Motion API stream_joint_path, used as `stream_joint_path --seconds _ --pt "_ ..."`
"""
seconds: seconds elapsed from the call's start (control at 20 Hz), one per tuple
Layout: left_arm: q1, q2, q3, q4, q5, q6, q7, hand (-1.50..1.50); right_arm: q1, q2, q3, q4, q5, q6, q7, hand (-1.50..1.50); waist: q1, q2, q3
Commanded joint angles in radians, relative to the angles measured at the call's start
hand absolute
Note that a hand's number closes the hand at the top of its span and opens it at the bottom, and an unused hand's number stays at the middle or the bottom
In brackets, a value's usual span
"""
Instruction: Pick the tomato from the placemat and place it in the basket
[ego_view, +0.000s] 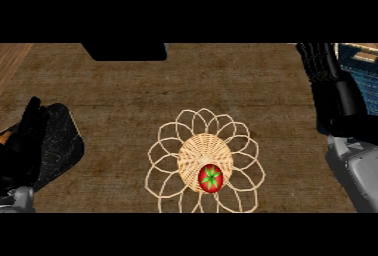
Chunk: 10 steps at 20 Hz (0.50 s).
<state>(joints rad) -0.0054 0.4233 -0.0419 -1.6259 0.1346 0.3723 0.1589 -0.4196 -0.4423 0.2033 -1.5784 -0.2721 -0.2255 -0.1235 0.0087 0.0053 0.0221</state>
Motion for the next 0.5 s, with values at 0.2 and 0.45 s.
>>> stream_joint_path --seconds 0.2,0.45 --pt "-0.129 0.012 0.008 0.054 0.004 -0.068 0.006 0.0 0.131 0.006 0.065 0.067 0.148 -0.102 0.123 1.5 -0.021 -0.002 -0.023" --pt "-0.131 -0.025 -0.008 0.108 0.049 -0.132 -0.02 0.0 0.199 0.268 0.271 0.03 0.36 -0.315 -0.096 -1.5 -0.011 -0.003 -0.023"
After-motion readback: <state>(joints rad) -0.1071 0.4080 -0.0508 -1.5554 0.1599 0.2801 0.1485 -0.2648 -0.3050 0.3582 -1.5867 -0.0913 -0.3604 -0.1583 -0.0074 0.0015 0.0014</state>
